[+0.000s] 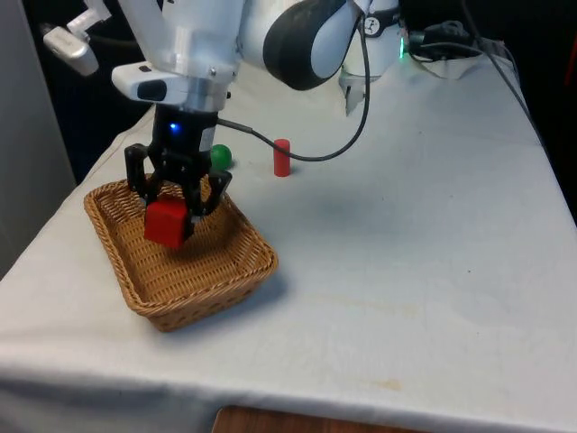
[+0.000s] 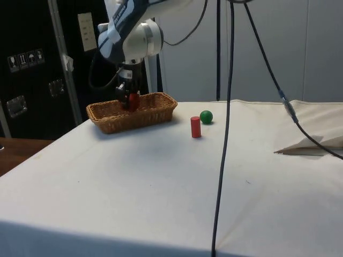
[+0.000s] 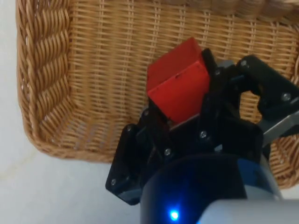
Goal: Pick up the object to the left of the cylinder and place it into the basket.
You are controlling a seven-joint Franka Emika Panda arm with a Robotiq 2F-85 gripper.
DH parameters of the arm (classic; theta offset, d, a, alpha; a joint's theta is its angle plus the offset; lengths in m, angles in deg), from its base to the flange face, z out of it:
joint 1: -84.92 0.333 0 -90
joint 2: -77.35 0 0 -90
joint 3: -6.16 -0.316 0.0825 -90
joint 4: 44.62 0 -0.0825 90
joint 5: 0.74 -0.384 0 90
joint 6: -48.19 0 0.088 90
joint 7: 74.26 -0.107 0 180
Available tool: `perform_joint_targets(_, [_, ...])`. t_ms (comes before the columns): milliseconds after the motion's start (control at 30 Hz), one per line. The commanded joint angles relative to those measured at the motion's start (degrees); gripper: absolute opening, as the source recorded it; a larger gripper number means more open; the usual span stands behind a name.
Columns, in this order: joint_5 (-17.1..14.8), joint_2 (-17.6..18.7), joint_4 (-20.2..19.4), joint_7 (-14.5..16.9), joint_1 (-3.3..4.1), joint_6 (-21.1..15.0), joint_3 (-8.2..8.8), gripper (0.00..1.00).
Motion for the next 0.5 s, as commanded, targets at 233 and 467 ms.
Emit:
perform_joint_targets(233, [-0.9,0.3,0.4,0.3,0.40,0.1,0.34,0.31])
perform_joint_targets(467, [-0.9,0.3,0.3,0.2,0.63,0.1,0.46,0.97])
